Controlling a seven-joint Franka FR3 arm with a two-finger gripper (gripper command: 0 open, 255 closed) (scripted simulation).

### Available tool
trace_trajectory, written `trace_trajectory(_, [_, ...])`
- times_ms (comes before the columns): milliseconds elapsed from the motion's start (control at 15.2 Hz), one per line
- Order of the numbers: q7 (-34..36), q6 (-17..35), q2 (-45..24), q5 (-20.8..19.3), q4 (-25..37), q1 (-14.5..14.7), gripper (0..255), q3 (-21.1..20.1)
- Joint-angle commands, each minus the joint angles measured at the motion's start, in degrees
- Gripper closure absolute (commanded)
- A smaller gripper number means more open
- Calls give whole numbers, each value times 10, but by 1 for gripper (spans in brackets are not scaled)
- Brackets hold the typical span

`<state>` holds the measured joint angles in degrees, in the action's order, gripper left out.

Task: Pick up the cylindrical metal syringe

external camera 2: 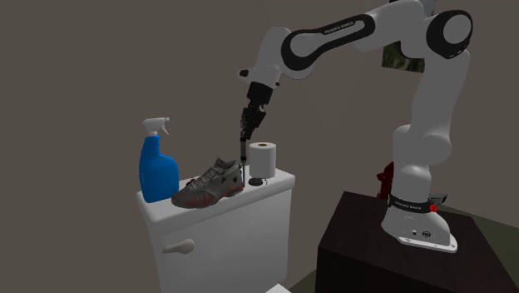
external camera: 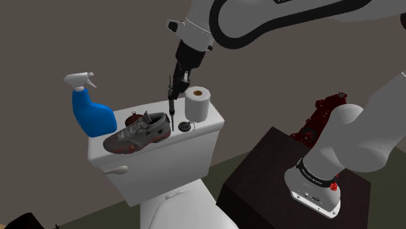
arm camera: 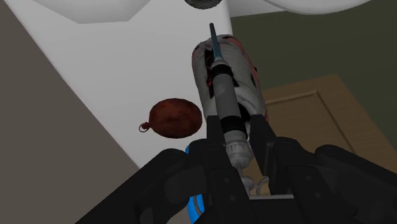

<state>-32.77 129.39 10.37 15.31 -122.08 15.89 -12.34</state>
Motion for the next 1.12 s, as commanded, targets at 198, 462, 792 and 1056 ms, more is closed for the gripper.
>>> trace_trajectory(198, [0, 0, 0, 0, -1, 0, 255, 0])
trace_trajectory(462, [3, -16, 4, -2, 12, -1, 255, 1])
trace_trajectory(792, [11, -54, 9, -7, 45, -2, 255, 3])
trace_trajectory(1056, [17, -84, 11, -11, 74, -4, 255, 4])
